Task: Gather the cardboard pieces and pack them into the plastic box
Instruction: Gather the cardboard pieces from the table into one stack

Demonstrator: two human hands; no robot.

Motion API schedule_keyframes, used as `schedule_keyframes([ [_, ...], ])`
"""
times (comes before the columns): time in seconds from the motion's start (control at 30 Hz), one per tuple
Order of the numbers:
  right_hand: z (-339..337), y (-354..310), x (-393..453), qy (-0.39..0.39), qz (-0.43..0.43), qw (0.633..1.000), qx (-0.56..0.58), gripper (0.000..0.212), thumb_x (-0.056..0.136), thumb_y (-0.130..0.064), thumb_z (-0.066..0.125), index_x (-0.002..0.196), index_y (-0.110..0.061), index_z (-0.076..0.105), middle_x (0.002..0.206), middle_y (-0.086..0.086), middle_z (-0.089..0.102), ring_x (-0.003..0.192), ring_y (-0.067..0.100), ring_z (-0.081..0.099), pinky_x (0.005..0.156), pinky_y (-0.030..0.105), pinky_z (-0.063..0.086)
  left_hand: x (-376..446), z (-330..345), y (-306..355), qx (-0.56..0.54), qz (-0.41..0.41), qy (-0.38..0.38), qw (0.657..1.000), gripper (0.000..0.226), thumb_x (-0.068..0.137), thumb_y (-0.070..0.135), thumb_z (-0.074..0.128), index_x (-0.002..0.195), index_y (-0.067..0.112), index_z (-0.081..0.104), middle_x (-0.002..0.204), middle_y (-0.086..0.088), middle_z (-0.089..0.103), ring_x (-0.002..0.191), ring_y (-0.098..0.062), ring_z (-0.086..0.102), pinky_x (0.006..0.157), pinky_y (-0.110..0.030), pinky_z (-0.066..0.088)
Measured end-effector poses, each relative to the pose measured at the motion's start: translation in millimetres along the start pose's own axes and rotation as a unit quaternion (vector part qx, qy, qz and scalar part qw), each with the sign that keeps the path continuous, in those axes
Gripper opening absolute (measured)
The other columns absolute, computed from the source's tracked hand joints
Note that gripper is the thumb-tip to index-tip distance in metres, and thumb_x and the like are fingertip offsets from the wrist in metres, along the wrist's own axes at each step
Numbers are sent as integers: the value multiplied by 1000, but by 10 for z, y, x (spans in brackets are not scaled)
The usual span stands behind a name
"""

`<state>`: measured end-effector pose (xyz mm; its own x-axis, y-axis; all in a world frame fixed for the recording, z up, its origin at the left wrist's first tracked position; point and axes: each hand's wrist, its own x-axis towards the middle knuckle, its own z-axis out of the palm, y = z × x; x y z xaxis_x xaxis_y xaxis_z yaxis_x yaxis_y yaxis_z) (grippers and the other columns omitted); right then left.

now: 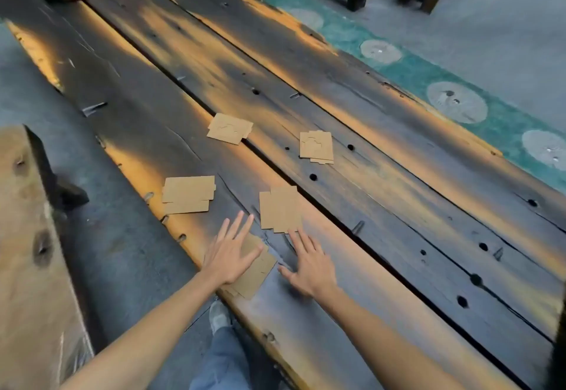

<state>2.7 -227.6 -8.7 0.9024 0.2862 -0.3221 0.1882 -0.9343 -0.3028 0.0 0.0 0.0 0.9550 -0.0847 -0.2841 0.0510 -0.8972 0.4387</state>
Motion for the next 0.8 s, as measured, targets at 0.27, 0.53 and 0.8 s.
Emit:
schedule_keyframes([
  [0.27, 469, -335, 20, -50, 66, 995, 63, 112, 78, -72, 57, 163, -25, 2, 172, -6, 9, 156, 16, 16, 119, 40, 33, 156, 229, -387, -24, -82, -64, 994, 83, 95, 39, 56, 163, 21, 11, 168, -8, 20, 149, -32, 29, 112, -43, 38],
  [0.53, 700, -544, 5, -57, 78, 994, 44, 133, 65, -75, 73, 162, -26, -4, 169, 1, 13, 152, 24, 19, 116, 47, 35, 137, 374, -512, -71, -124, -56, 988, 71, 93, 32, 60, 157, 19, 32, 145, -6, 49, 133, -27, 43, 99, -40, 46],
  [0.8, 810, -598, -13, -20, 74, 995, 69, 125, 67, -70, 71, 162, -19, 8, 165, 4, 23, 150, 25, 22, 122, 40, 27, 163, 384, -525, -221, -146, -71, 962, 53, 88, 11, 69, 140, 13, 57, 133, -9, 59, 118, -22, 57, 105, -32, 45],
])
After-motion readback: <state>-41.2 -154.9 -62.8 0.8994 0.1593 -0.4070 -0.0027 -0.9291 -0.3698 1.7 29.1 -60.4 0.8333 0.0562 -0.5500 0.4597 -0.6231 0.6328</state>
